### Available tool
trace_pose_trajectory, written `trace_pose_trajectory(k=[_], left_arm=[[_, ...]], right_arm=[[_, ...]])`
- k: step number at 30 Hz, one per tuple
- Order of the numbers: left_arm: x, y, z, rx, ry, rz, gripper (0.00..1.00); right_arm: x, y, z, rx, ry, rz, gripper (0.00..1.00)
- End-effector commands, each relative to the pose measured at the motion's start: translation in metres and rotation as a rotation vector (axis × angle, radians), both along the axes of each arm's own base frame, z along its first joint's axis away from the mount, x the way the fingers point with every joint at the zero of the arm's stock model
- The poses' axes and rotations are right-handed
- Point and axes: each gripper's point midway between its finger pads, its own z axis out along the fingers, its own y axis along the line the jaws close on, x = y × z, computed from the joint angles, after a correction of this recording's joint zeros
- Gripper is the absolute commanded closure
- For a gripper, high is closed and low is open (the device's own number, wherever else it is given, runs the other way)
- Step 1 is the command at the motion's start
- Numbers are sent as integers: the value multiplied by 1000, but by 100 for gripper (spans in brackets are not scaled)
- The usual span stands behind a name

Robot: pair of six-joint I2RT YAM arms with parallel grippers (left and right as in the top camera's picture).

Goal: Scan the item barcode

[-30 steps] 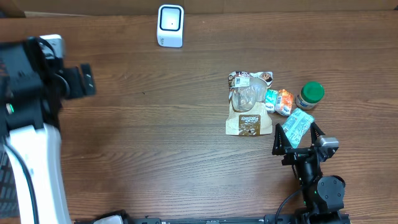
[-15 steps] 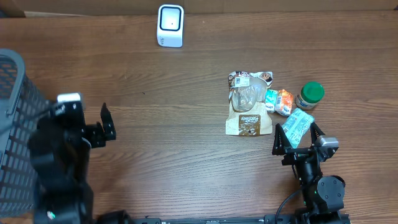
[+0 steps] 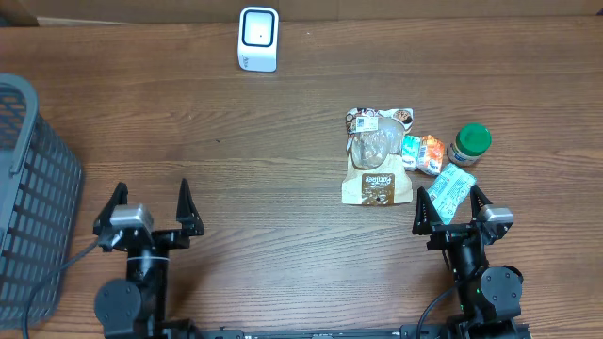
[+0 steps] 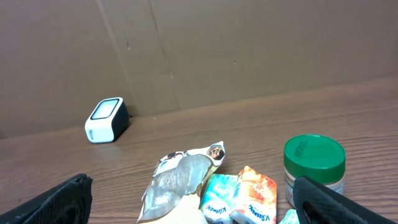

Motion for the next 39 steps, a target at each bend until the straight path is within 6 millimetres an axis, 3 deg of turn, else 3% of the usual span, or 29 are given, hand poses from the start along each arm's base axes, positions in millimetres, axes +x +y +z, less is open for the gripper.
trace_pose_trajectory(k=[1,16,39], left_arm=[[-2,0,-14,-43,-34,4,1],[5,5,-96,-59,124,28,0],[5,5,-96,-59,123,31,1]], right_arm=[[0,0,-2,-4,-4,-4,0],[0,0,-2,-4,-4,-4,0],[0,0,-2,-4,-4,-4,0]])
